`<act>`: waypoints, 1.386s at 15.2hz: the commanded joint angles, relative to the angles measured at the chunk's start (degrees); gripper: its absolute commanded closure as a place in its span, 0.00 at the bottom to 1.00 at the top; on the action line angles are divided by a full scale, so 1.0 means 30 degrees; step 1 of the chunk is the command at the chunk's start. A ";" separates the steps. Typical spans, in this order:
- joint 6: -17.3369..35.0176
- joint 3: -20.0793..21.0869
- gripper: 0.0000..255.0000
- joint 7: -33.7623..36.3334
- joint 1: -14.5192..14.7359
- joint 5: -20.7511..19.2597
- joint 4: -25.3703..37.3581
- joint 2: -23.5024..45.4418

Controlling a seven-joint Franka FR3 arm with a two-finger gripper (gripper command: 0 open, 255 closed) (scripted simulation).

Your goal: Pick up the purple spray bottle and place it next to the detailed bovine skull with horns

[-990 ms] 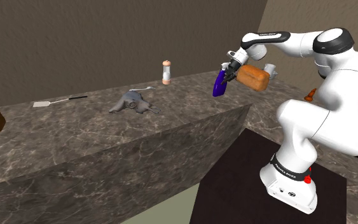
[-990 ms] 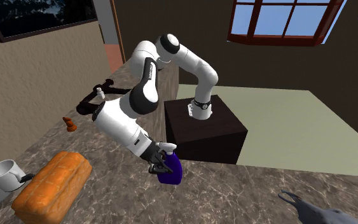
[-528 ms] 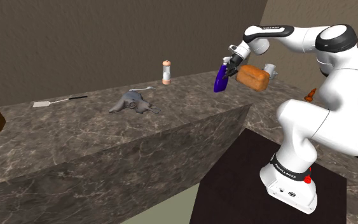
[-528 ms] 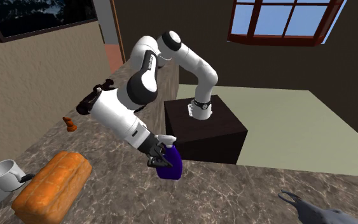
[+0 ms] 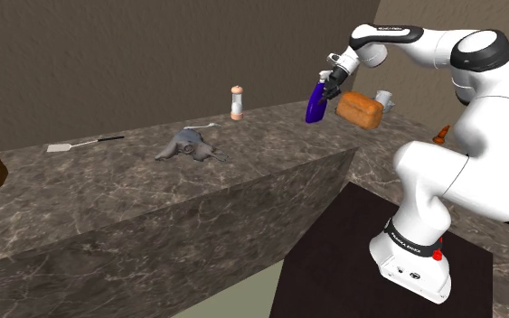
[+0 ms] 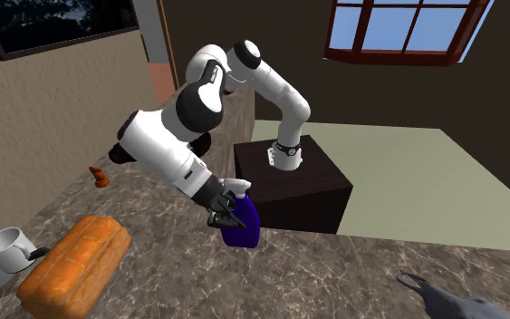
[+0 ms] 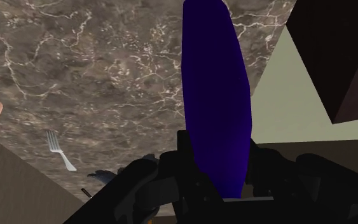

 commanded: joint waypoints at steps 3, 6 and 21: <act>-0.0737 0.0277 1.00 0.0229 0.0018 0.0233 0.0606 0.0302; -0.1300 0.0464 1.00 0.0420 0.0074 0.0396 0.1115 0.0510; -0.4423 0.1025 1.00 0.1525 0.1008 0.0991 0.4555 0.1203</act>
